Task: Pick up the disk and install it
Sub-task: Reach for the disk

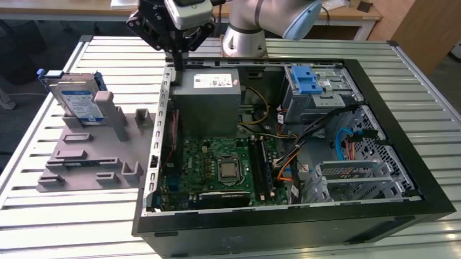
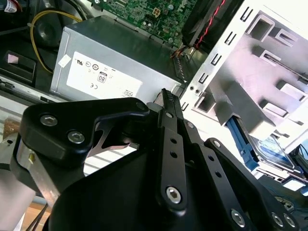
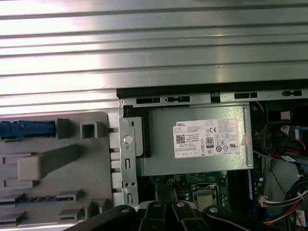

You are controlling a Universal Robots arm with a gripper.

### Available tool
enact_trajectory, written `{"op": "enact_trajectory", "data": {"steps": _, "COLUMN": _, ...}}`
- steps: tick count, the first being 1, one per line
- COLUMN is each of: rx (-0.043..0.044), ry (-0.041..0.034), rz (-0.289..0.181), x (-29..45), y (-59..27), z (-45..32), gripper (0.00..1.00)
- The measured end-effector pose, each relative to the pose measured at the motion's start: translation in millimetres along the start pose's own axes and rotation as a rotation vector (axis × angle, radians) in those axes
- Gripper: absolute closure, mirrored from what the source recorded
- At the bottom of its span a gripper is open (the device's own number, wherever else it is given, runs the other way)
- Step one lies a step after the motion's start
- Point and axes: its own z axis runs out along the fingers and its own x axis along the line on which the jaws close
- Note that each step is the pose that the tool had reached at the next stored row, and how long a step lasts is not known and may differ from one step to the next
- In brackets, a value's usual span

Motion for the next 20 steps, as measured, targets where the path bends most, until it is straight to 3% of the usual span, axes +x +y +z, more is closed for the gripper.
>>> {"op": "enact_trajectory", "data": {"steps": 20, "rx": 0.0, "ry": 0.0002, "rz": 0.0, "x": 18.3, "y": -0.5, "z": 0.3, "gripper": 0.89}}
